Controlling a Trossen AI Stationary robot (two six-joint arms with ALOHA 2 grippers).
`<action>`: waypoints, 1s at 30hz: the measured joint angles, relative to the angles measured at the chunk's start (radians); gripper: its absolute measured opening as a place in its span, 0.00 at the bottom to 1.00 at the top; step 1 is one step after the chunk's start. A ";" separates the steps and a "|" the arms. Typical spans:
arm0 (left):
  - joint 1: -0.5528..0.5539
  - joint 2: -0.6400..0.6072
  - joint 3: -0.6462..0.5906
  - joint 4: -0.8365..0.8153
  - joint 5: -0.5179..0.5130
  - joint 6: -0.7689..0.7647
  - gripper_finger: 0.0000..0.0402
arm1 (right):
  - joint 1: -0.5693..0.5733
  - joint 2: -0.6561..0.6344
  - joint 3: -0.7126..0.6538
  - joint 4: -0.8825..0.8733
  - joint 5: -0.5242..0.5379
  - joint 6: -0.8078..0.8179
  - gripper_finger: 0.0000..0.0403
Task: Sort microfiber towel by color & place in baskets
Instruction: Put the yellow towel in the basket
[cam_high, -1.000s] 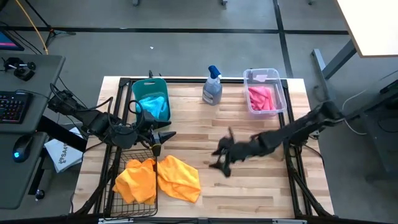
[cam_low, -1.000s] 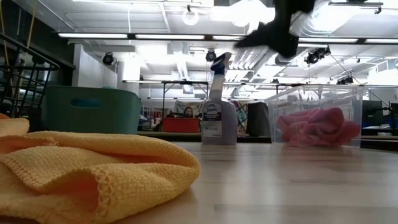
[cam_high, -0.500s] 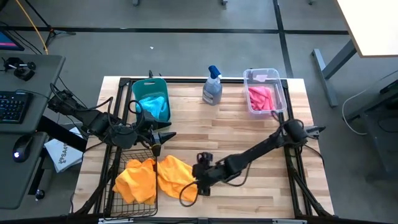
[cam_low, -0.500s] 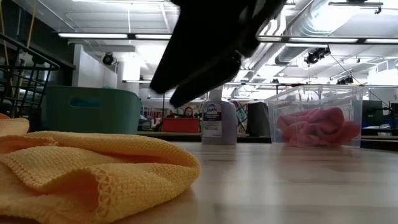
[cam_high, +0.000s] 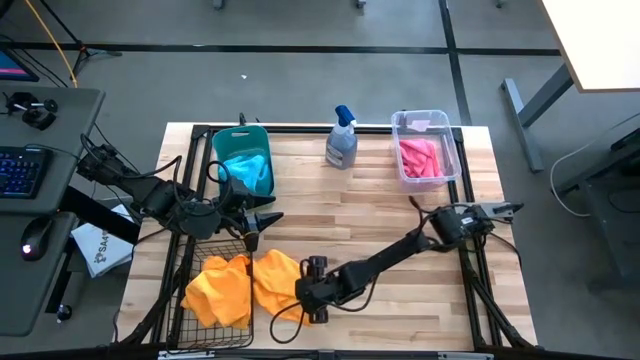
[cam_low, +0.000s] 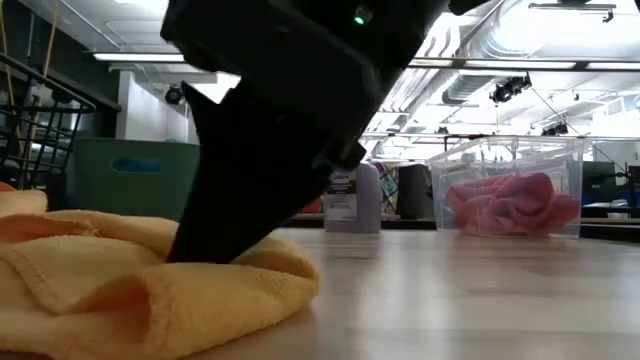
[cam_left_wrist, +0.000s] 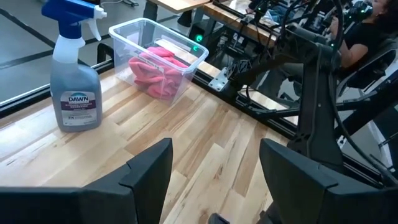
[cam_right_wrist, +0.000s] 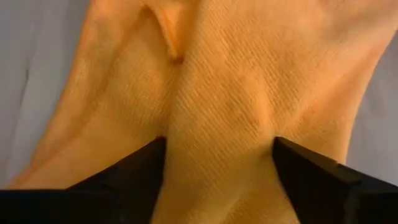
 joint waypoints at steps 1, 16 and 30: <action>0.000 0.000 0.000 0.000 0.000 0.000 0.57 | 0.000 0.003 0.005 -0.020 -0.001 0.026 0.70; 0.000 -0.053 0.001 0.232 0.064 0.239 0.57 | -0.071 -0.362 0.030 -0.243 0.076 -0.062 0.03; 0.000 -0.019 0.001 0.328 0.328 0.413 0.57 | -0.063 -0.553 0.089 -0.052 0.089 -0.251 0.01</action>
